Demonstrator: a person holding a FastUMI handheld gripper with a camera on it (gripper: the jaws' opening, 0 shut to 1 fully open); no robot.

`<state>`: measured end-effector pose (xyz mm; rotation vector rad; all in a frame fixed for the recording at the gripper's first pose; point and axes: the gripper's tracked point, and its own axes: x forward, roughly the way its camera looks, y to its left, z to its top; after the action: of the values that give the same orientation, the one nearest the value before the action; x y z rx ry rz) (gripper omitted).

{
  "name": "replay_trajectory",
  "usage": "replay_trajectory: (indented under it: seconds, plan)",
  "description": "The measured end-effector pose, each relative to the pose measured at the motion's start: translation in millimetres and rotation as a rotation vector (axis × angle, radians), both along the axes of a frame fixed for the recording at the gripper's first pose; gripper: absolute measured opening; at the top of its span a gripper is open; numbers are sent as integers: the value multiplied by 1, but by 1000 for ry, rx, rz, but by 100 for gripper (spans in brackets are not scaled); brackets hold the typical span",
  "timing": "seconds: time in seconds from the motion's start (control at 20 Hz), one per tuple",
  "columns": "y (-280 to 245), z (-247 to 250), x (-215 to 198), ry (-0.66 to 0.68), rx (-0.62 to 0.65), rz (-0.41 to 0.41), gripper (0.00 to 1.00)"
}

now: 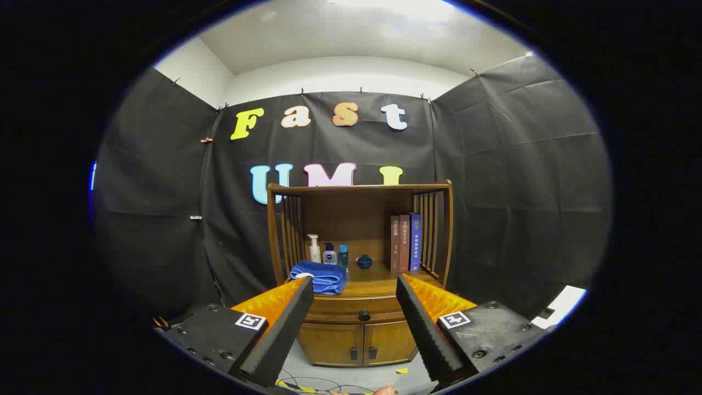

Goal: Pull open the drawer, take out the items inside it, and place them on the countertop above the cabinet.

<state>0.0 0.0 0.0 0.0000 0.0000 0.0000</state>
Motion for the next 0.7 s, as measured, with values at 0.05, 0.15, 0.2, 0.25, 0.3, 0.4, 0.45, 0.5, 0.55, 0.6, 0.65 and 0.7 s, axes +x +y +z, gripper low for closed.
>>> replay_trajectory:
  seconds: [0.05, 0.15, 0.2, 0.25, 0.3, 0.4, 0.45, 0.5, 0.55, 0.6, 0.65, 0.7]
  plan:
    - [1, 1, 0, -1, 0, 5, 99]
    - [1, 1, 0, -1, -4, 13, 99]
    - [1, 1, 0, -2, -7, 14, 99]
    - [0, 1, 0, -2, -9, 14, 99]
    - [0, 1, 0, -3, -9, 13, 99]
    - [-1, 2, -1, -7, -4, 10, 99]
    - [-2, 2, -1, -7, -2, 7, 99]
    - [-2, 0, -1, -5, 0, 7, 99]
    - [-2, 0, -1, -3, -1, 7, 99]
    - [-2, -1, -1, 0, -3, 7, 99]
    - [-1, -1, 1, 1, -5, 7, 99]
    - [-1, -1, 0, 1, -6, 7, 99]
